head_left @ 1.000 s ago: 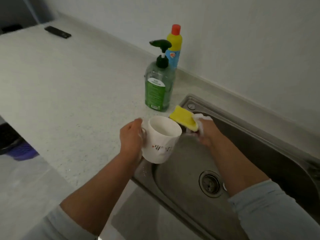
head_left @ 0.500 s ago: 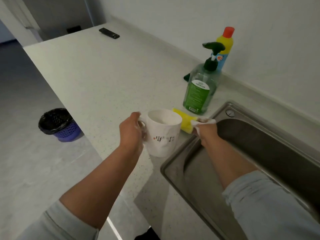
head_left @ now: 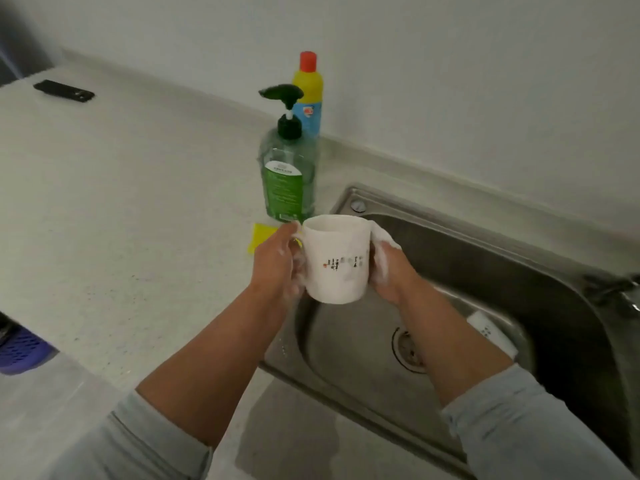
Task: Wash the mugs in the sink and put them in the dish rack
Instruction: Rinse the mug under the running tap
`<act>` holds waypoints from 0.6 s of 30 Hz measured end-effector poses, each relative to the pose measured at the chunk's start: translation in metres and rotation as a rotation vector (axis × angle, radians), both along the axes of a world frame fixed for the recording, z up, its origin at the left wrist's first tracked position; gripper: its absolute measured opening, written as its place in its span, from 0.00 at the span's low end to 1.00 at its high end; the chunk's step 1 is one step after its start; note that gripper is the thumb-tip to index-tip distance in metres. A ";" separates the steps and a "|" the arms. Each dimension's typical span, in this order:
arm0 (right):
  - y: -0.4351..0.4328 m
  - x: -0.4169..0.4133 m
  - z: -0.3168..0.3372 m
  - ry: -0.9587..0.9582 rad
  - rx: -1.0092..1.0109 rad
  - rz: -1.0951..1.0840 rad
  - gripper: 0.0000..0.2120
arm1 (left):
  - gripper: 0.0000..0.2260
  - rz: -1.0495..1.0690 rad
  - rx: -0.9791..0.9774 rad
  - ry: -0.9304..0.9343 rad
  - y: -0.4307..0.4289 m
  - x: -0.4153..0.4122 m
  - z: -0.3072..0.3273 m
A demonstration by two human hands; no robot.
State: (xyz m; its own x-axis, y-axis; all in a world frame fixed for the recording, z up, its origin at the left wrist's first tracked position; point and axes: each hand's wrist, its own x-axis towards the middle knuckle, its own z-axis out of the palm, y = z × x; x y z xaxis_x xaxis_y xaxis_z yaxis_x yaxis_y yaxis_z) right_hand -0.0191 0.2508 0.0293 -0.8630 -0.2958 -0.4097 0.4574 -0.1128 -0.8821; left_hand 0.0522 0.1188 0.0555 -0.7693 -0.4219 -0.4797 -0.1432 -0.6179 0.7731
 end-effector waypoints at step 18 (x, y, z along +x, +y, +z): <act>0.319 0.030 -0.002 -0.318 -0.327 -0.246 0.36 | 0.11 -0.953 -0.569 0.070 0.267 -0.058 -0.002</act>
